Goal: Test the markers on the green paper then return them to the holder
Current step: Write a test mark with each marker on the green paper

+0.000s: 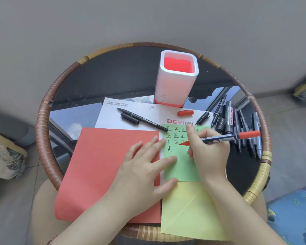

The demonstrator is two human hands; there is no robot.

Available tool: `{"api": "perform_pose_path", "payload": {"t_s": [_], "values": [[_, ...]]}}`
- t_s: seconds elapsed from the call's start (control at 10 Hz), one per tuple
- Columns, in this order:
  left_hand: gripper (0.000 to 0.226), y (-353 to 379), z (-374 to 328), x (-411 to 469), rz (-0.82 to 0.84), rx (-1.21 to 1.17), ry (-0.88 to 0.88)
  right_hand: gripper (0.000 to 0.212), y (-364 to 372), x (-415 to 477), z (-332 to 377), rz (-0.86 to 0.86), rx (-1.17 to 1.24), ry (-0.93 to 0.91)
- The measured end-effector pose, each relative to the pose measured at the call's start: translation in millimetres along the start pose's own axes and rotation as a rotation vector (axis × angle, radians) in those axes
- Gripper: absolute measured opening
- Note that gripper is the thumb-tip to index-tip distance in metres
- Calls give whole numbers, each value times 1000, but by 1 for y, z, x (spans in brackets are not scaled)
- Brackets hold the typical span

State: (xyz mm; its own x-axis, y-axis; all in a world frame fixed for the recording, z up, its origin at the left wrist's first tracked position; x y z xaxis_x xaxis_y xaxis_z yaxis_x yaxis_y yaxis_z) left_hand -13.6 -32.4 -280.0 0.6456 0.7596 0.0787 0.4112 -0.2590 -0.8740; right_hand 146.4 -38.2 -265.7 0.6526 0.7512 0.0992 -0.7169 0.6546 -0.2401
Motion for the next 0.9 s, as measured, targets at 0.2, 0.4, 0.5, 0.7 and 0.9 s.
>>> {"api": "perform_pose_path", "payload": {"t_s": [0.2,0.4,0.5,0.7,0.9], "values": [[43,0,-1,0,10,-1,-3,40,6,-1,2,26,-72,-83],[42,-1,-2,0,7,1,2,37,11,0,0,69,-80,-103],[42,-1,-2,0,3,-4,1,33,12,-1,4,71,-91,-114],[42,-1,-2,0,6,-9,-3,34,12,0,5,62,-135,-127],[43,0,-1,0,9,-11,-6,32,10,0,4,38,-146,-121]]}}
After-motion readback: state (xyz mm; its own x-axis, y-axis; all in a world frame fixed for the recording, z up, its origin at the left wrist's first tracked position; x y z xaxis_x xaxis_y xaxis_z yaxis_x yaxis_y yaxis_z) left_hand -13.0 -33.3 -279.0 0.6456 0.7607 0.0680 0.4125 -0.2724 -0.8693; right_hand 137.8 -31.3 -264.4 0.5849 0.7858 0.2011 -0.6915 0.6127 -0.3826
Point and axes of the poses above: each hand's wrist, its own x-axis towards the middle knuckle, its own y-axis out of the palm, z = x × y, the point moved 9 cm from there along x, towards the middle knuckle, and after that the axes turned 2 degrees about z, right-handed, at the moved point
